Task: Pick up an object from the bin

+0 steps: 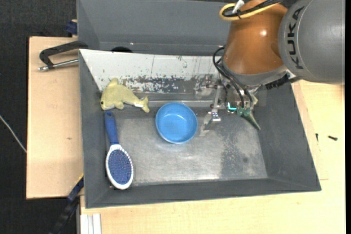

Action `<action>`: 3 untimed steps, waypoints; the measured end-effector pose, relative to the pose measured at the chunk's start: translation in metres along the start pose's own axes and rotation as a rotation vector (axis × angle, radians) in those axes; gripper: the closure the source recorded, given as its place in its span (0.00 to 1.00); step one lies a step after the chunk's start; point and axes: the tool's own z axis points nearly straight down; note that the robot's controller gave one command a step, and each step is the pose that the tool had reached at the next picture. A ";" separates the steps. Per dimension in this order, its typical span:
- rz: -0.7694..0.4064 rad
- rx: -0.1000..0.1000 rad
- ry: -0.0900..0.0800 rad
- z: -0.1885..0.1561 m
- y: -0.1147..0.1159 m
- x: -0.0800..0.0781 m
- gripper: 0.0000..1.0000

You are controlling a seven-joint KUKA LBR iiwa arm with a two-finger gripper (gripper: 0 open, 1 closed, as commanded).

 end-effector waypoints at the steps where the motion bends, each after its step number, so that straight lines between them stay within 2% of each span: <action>1: -0.488 0.002 -0.013 0.085 0.051 -0.016 0.00; 2: -0.098 -0.003 -0.008 0.068 0.122 0.009 0.00; 3: -0.073 -0.001 -0.008 0.069 0.184 -0.027 0.00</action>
Offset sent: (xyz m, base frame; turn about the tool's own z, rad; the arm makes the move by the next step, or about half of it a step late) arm 0.0154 0.0563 -0.0990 -0.4980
